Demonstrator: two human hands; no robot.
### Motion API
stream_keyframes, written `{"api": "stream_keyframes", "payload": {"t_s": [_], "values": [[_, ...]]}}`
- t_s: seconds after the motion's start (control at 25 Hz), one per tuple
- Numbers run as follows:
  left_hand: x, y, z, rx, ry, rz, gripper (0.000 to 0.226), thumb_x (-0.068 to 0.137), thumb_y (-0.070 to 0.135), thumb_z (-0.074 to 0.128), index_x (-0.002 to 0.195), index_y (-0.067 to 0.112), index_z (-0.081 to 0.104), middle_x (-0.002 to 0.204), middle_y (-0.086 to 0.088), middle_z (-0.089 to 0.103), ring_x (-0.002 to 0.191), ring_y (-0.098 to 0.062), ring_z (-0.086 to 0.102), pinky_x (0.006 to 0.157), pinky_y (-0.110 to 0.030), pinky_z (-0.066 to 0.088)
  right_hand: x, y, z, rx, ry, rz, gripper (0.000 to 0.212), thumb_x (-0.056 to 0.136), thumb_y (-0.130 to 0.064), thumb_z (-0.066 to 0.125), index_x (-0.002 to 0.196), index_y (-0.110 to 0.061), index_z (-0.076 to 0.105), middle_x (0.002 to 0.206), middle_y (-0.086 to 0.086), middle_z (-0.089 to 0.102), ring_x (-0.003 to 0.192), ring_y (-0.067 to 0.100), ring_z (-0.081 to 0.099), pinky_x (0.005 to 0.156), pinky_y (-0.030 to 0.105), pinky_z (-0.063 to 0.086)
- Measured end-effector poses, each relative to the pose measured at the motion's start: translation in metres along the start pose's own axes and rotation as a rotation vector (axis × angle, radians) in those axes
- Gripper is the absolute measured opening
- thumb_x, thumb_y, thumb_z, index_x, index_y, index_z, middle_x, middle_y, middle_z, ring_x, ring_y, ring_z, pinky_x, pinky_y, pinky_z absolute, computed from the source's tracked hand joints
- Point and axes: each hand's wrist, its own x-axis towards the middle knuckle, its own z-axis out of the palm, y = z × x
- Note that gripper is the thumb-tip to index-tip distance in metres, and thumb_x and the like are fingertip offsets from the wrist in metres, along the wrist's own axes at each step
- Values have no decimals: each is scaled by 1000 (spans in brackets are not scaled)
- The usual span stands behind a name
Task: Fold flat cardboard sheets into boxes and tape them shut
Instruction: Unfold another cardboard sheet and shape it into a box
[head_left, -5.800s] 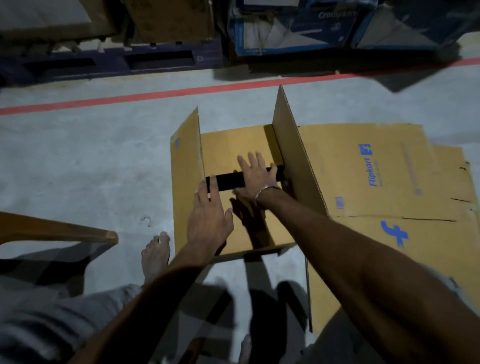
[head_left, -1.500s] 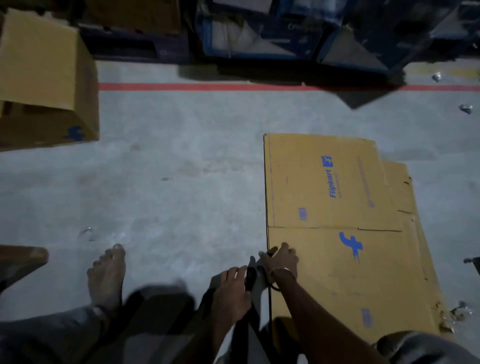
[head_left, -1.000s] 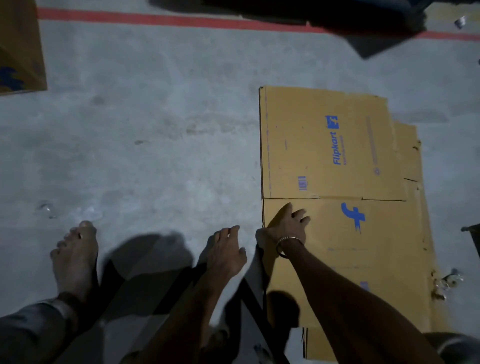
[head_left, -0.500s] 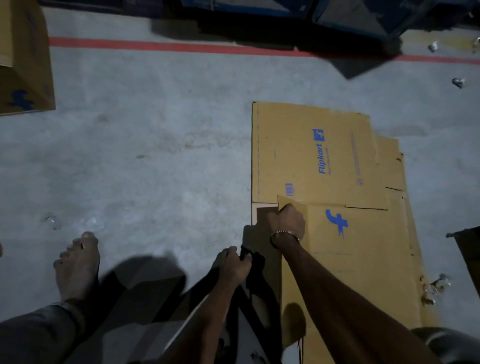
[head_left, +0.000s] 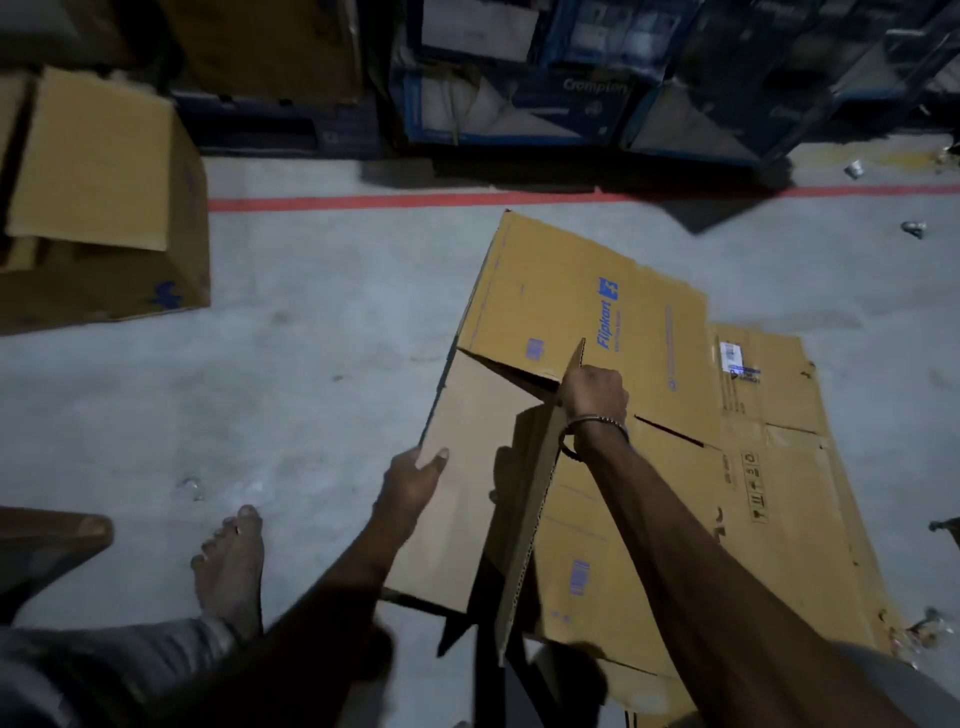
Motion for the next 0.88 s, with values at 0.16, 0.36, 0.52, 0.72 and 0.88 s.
{"api": "stream_keyframes", "payload": {"t_s": [0.16,0.36,0.52,0.72,0.88], "values": [[-50,84,-93,7,220,143,58,84,61,68,124,20,74,116,-2,76,106,-27,72,92,-35,57,-38,-58,-26,192,-148,-90,18,84,-8,57,72,-17,66,78,5,63,78,33,57,62,36,45],[-100,146,-202,25,395,222,43,94,48,69,122,15,74,120,-13,74,112,-37,67,89,-34,49,-88,-109,-65,339,-185,-251,13,69,-8,64,81,-11,68,76,3,68,75,29,64,66,49,60],[-155,184,-284,-102,537,284,42,98,37,68,122,2,72,126,-19,70,116,-42,64,98,-42,49,-133,-118,-109,488,-147,-267,34,69,-6,68,102,-15,65,91,11,72,84,34,72,63,48,64],[-182,202,-328,-153,540,314,34,105,25,59,91,-4,68,93,-31,60,87,-40,60,78,-35,36,-154,-79,-134,568,-142,-117,68,70,-3,77,129,-23,52,100,18,70,78,34,76,64,47,64],[-185,181,-323,5,516,323,24,103,21,58,97,3,73,104,-27,72,92,-38,64,83,-42,49,-166,-54,-142,234,-229,-59,7,81,-3,77,86,1,75,80,18,76,72,29,76,63,42,65]]}}
